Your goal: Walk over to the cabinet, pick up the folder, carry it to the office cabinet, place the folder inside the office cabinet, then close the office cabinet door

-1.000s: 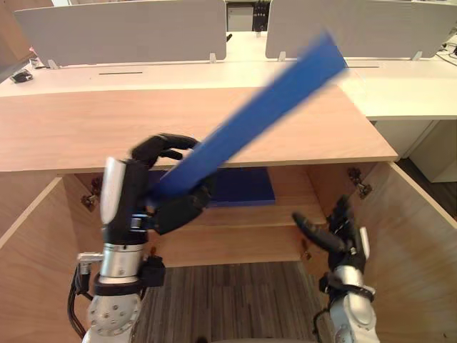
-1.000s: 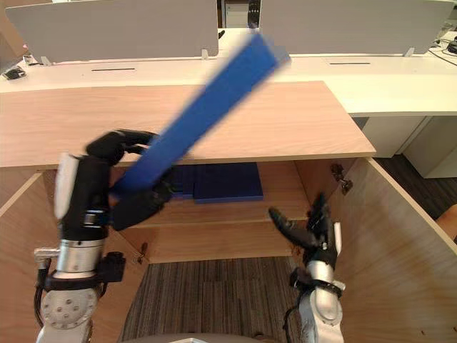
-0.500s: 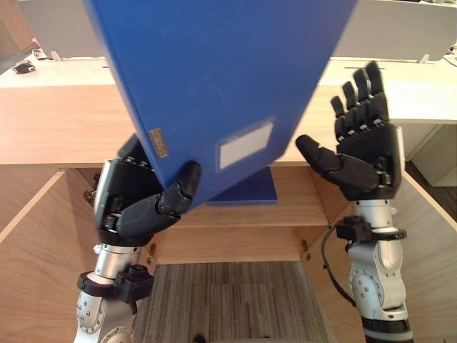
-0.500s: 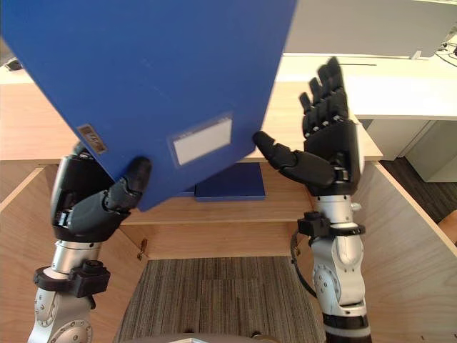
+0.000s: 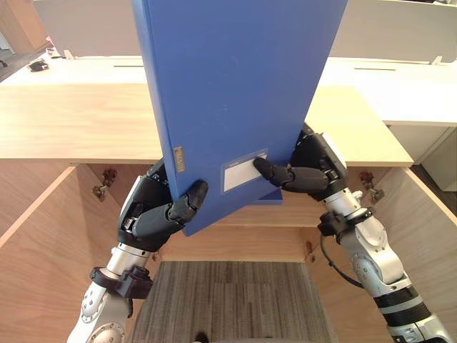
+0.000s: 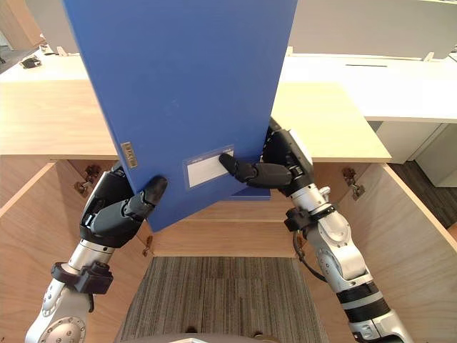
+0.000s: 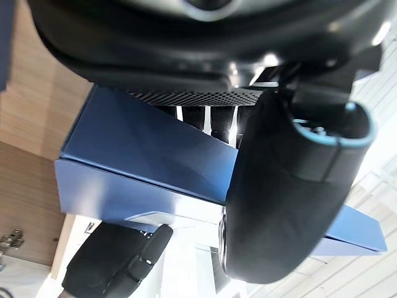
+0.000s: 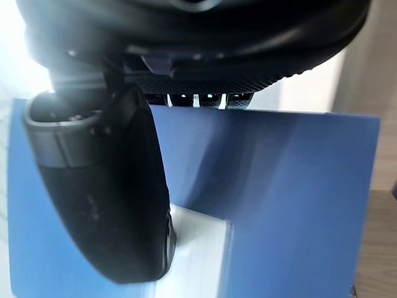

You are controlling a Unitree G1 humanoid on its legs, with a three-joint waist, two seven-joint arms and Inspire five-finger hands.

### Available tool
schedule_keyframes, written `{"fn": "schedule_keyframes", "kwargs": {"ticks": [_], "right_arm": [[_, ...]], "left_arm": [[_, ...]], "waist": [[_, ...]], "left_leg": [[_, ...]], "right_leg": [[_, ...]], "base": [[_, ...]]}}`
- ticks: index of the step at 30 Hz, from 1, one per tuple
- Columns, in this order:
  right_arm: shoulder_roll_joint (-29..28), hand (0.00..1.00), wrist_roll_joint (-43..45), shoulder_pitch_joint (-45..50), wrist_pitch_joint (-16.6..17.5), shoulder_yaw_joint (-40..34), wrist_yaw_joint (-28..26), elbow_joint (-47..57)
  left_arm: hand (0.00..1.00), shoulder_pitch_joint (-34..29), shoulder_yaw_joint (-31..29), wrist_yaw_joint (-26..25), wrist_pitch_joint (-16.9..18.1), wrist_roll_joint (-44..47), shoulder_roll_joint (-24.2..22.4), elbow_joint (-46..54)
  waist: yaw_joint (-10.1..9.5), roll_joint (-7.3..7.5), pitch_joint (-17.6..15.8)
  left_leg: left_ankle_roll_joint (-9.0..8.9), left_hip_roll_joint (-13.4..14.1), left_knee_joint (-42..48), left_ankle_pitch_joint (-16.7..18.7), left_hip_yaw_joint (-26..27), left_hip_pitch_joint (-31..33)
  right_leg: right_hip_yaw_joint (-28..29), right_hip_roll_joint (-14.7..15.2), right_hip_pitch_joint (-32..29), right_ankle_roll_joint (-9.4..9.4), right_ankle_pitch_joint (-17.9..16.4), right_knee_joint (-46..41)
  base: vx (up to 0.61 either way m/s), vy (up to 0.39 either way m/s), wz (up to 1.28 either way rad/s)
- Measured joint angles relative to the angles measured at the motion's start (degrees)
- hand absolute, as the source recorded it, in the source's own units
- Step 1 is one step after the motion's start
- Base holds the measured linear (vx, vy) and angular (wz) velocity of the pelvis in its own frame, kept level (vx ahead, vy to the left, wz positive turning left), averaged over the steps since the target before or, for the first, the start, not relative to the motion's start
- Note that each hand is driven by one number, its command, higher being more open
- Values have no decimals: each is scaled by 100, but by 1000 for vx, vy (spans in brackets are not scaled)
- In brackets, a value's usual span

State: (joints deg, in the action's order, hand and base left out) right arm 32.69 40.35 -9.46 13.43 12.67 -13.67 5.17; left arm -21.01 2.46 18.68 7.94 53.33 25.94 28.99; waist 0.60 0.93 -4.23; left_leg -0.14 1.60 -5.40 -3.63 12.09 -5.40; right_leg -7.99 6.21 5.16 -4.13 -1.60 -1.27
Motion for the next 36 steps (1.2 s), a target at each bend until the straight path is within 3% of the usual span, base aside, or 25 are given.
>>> {"fn": "schedule_keyframes", "kwargs": {"ticks": [7,8,12,13,15,18,21,24,29,36], "right_arm": [[66,0,286,3,-78,165,-359,13],[0,0,287,4,-78,166,-436,66],[-527,0,182,21,-96,110,-392,205],[-1189,0,-289,137,-133,58,-258,217],[-1336,0,-566,137,-135,48,-132,241],[-1507,0,-786,142,-196,-42,-72,252],[-1769,0,-1147,198,-252,-342,115,258],[-1976,0,-1104,394,-249,-727,196,642],[-2016,0,-1363,413,-180,-931,370,967],[-1572,0,-2786,443,-148,403,434,850]], "left_arm": [[0,4,-131,-4,47,-80,-17,-271],[100,4,-163,-9,47,-116,-55,-299],[100,27,-362,11,114,-391,-646,-330],[100,135,-808,-297,322,-901,-1392,-536],[100,161,-971,-631,364,-1200,-1538,-694],[100,168,-1173,-685,412,-1389,-1719,-924],[100,277,-1889,-897,526,-1637,-2209,-1750],[100,222,-2637,-1590,449,-1736,-2340,-2885],[100,-218,-2750,-1725,212,-2326,-2392,-4071],[100,-53,-2584,-1465,-9,-3425,-2412,-6390]], "waist": [[-79,-80,46],[-89,-102,60],[-142,-126,76],[-150,-130,78],[-156,-130,79],[-199,-132,81],[-224,-133,82],[-198,-141,87],[-228,-138,89],[-235,-139,84]], "left_leg": [[-6,2,-2,-36,-34,102],[-6,3,-2,-36,-34,113],[-6,6,-1,-39,-34,147],[-7,10,-2,-39,-39,166],[-7,11,-2,-38,-41,168],[-8,9,-3,-37,-43,190],[-16,21,-3,-32,-43,225],[-22,26,-1,-28,-40,278],[-33,21,-2,-14,-41,333],[-34,52,29,-19,-28,526]], "right_leg": [[-28,-3,-81,2,-1,-1],[-28,-4,-92,2,-1,0],[-29,-7,-124,3,0,2],[-33,-11,-138,3,0,3],[-34,-10,-138,3,0,2],[-36,-8,-161,3,0,2],[-36,-17,-199,2,0,3],[-33,-21,-249,1,1,11],[-33,-13,-304,1,1,12],[-16,-12,-518,2,0,-16]], "base": [[-13,-6,2],[0,0,0],[0,0,0],[0,0,0],[0,0,0],[0,0,0],[0,0,0],[10,-2,0],[6,0,0],[-4,-1,-1]]}}
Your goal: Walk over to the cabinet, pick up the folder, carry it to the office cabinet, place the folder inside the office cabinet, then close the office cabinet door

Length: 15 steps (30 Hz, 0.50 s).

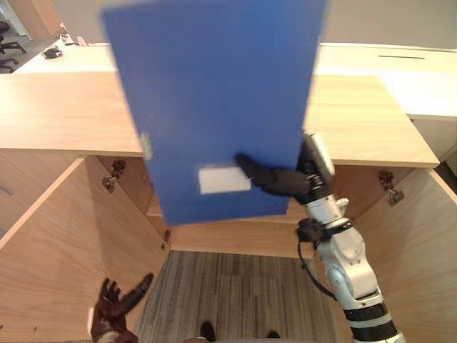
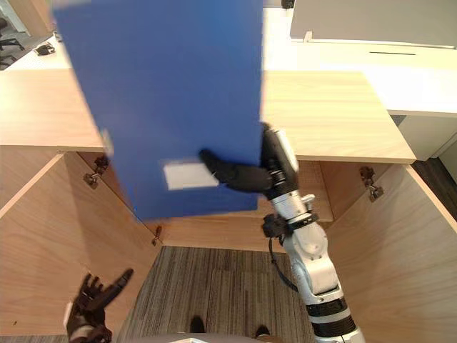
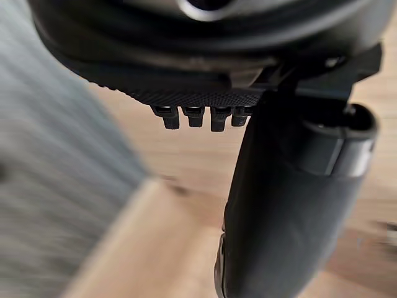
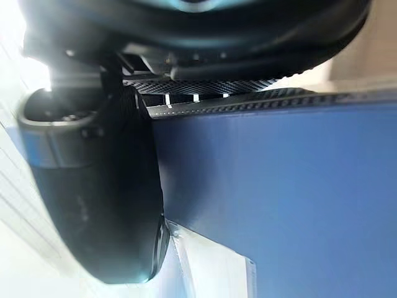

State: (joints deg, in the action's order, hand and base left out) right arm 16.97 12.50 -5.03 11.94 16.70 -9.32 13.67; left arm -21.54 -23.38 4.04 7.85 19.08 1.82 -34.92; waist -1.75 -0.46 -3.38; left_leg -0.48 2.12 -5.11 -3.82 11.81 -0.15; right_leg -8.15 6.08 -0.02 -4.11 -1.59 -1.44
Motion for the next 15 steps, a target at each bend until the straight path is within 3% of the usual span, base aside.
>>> {"fn": "schedule_keyframes", "kwargs": {"ticks": [3,5,6,10,14,15], "right_arm": [[145,0,-567,-284,16,675,-14,-531],[183,0,-1024,-719,0,982,-9,-1139],[201,0,-1120,-830,-10,1052,5,-1272],[278,0,-1547,-1165,-184,1297,67,-1830],[231,0,-1588,-1567,-193,1258,137,-2040],[92,0,-1562,-1775,-197,1097,178,-2305]], "left_arm": [[100,313,114,8,-75,-351,79,-937],[100,597,280,15,-126,-381,153,-1123],[100,668,284,8,-125,-397,160,-1141],[100,1052,553,-5,-107,-382,320,-1214],[100,1405,814,-48,-41,-321,418,-958],[100,1565,1023,-93,3,-316,427,-855]], "waist": [[-21,30,-294],[-68,12,-842],[-72,-11,-964],[-93,-160,-1644],[-112,-286,-2055],[-131,-383,-2109]], "left_leg": [[16,20,362,94,1,366],[25,181,1502,558,-34,1081],[35,226,1834,685,-50,1307],[46,402,3170,1199,-161,2333],[91,456,3817,1326,-210,3189],[103,456,3969,1319,-241,3535]], "right_leg": [[23,17,-311,25,-19,-251],[43,39,-763,76,-179,-802],[43,39,-924,70,-263,-1001],[39,79,-1908,68,-796,-2312],[104,190,-2838,67,-1000,-3111],[107,211,-3184,67,-1004,-3299]], "base": [[-19,0,1],[-123,-9,1],[-167,-6,4],[-194,23,5],[-121,39,0],[-93,18,3]]}}
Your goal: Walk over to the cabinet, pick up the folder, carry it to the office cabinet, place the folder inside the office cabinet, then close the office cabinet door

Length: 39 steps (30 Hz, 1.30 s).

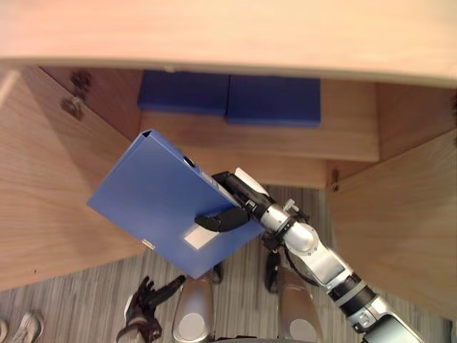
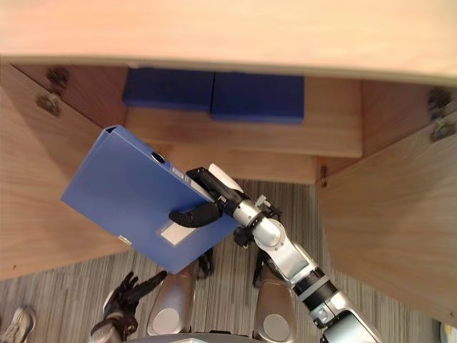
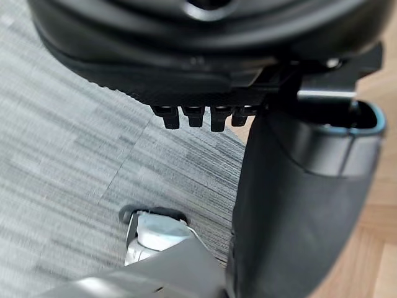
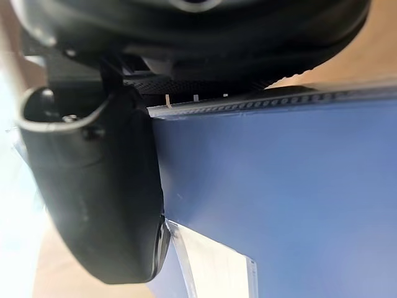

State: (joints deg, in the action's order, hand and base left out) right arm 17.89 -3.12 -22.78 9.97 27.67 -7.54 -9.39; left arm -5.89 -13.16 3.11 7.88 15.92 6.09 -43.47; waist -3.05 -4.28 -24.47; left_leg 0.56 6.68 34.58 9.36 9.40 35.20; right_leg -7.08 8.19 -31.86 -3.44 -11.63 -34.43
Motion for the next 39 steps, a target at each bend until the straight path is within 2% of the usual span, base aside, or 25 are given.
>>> {"fn": "schedule_keyframes", "kwargs": {"ticks": [2,4,8,10,12,14,19,23,24,28,34,39], "right_arm": [[-200,0,463,-246,-69,-306,95,-373],[-397,0,1044,-452,-176,-684,334,-515],[-730,0,2192,-1201,-182,-1472,975,-533],[-794,0,2895,-1858,-46,-2031,1366,-653],[-791,0,3373,-2277,60,-2362,1622,-823],[-834,0,4138,-2691,229,-2814,2104,-1001],[-887,0,4837,-3053,402,-3318,2680,-1354],[-906,0,4925,-3384,407,-3641,2968,-1674],[-905,100,4934,-3548,407,-3764,3096,-1788],[-889,100,5033,-3910,407,-3889,3323,-1958],[-886,100,5023,-4408,376,-3832,3354,-2375],[-934,100,5048,-4437,297,-3676,3336,-2531]], "left_arm": [[100,138,275,-41,70,102,-27,203],[100,258,429,-45,124,119,-101,441],[100,339,572,-62,152,234,-308,971],[100,473,573,-144,161,309,-394,1178],[100,579,575,-214,171,369,-480,1250],[100,656,580,-335,171,529,-601,1397],[100,699,579,-545,209,737,-693,1601],[100,728,591,-580,246,780,-738,1719],[100,753,604,-593,246,793,-747,1719],[100,756,662,-702,251,922,-805,1819],[100,839,707,-772,264,995,-924,1876],[100,861,896,-816,263,996,-907,1727]], "waist": [[-33,-96,-54],[-77,-115,-115],[-118,-122,-159],[-181,-140,-173],[-211,-171,-208],[-255,-184,-215],[-270,-184,-215],[-290,-184,-215],[-318,-184,-215],[-339,-185,-214],[-343,-187,-213],[-349,-201,-194]], "left_leg": [[18,1,170,3,-50,341],[49,6,378,38,-76,665],[58,62,820,173,-96,1351],[99,98,1117,204,-119,1751],[93,112,1260,229,-152,1930],[89,125,1377,245,-192,2108],[74,151,1381,245,-221,2205],[45,153,1362,220,-263,2319],[39,148,1340,209,-267,2332],[21,111,1260,169,-267,2331],[-21,80,1098,52,-288,2295],[-29,65,809,-35,-261,1967]], "right_leg": [[-23,26,-311,2,-21,-185],[-42,74,-630,9,-101,-423],[-16,106,-1323,20,-223,-904],[24,126,-1731,34,-319,-1225],[17,136,-1897,45,-364,-1369],[-5,142,-2058,53,-418,-1510],[-68,146,-2160,82,-449,-1546],[-118,146,-2253,85,-449,-1547],[-126,149,-2271,85,-449,-1548],[-164,191,-2284,86,-450,-1535],[-239,225,-2267,90,-447,-1467],[-305,230,-1939,184,-382,-1221]], "base": [[-88,22,10],[-76,16,12],[-68,7,-1],[-42,-10,0],[-7,-11,2],[6,-35,4],[6,-46,1],[3,-45,3],[20,-41,3],[17,-48,6],[-18,-63,7],[-17,-49,3]]}}
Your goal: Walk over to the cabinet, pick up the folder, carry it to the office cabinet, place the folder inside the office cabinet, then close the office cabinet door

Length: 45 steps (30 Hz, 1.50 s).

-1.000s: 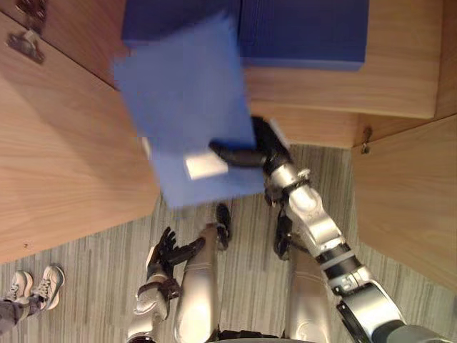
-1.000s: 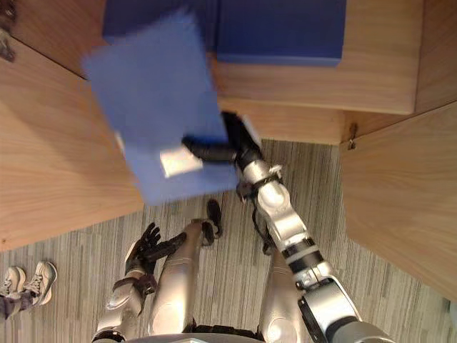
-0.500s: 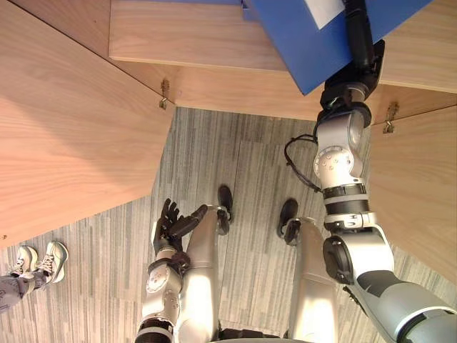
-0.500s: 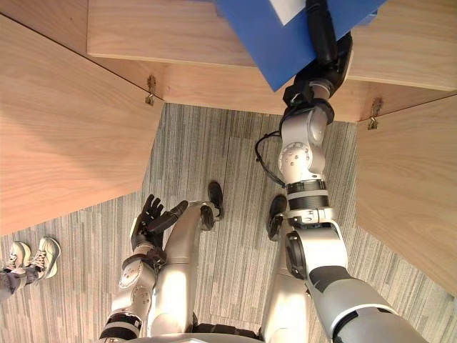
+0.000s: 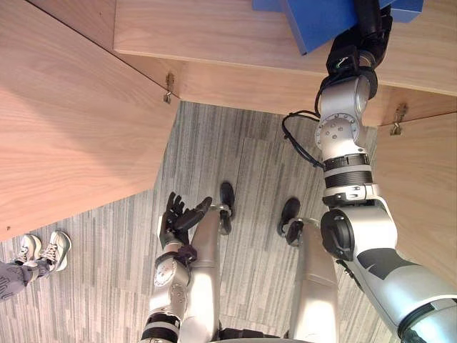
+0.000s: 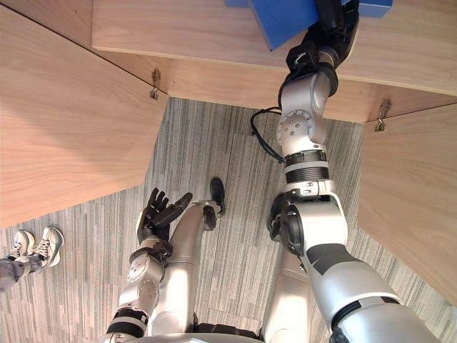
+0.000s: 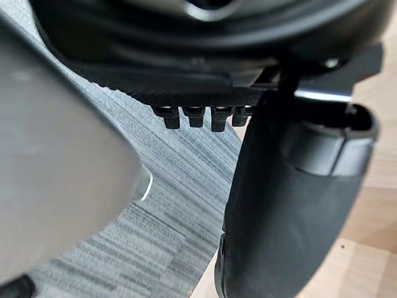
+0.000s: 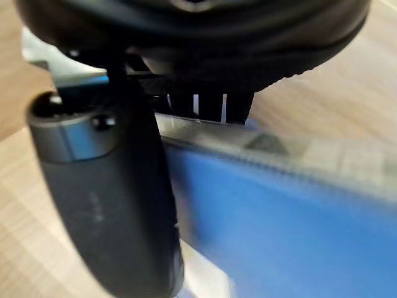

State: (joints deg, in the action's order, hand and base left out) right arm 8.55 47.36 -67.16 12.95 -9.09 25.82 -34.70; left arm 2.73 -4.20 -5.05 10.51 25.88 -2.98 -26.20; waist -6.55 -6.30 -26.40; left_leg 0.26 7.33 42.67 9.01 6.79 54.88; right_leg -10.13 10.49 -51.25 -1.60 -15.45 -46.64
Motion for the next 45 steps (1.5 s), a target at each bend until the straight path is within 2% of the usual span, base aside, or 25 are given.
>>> {"fn": "schedule_keyframes", "kwargs": {"ticks": [10,14,20,24,25,28,33,40,45], "right_arm": [[63,100,-30,-308,-287,929,-681,-79],[307,100,-131,-303,-431,1405,-1011,-188],[937,100,-1010,-90,-674,2176,-1617,-434],[1589,100,-2320,62,-662,2739,-2020,-449],[1716,0,-2711,111,-647,2830,-2106,-448],[1864,0,-3645,350,-488,2960,-2157,-435],[1869,0,-4148,693,-465,2861,-2071,-464],[1865,0,-2812,1022,-482,2054,-2198,-693],[1860,0,-2112,1143,-490,1878,-2376,-686]], "left_arm": [[100,72,11,-8,49,4,20,-313],[100,72,12,7,56,6,44,-342],[100,72,95,132,128,6,169,-531],[100,72,134,270,199,6,254,-662],[100,72,153,301,212,6,304,-736],[100,72,210,372,214,5,427,-934],[100,71,223,415,188,5,475,-1080],[100,71,212,524,186,115,503,-1124],[100,71,182,537,185,117,503,-1176]], "waist": [[46,-7,26],[81,-6,26],[139,-1,32],[189,5,42],[217,15,52],[256,41,115],[238,125,254],[186,180,294],[188,184,297]], "left_leg": [[-2,9,-368,-113,108,-300],[-2,8,-401,-113,122,-322],[0,3,-507,-116,170,-458],[8,-11,-552,-124,190,-479],[8,-16,-568,-125,198,-507],[-1,-20,-643,-135,210,-597],[-4,-25,-698,-138,224,-704],[-4,-46,-711,-138,244,-705],[-4,-44,-748,-138,301,-741]], "right_leg": [[-20,-42,261,8,123,350],[-19,-44,290,-3,143,404],[-8,-51,435,-30,206,556],[7,-45,448,-45,229,602],[14,-40,461,-45,230,604],[15,-42,544,-45,236,663],[16,-42,632,-44,238,705],[22,-20,629,-42,240,714],[65,-19,615,-43,240,712]], "base": [[13,-46,-1],[5,-21,-1],[0,-10,-2],[0,0,0],[0,0,0],[8,-38,-1],[4,-27,0],[0,0,0],[3,-25,-3]]}}
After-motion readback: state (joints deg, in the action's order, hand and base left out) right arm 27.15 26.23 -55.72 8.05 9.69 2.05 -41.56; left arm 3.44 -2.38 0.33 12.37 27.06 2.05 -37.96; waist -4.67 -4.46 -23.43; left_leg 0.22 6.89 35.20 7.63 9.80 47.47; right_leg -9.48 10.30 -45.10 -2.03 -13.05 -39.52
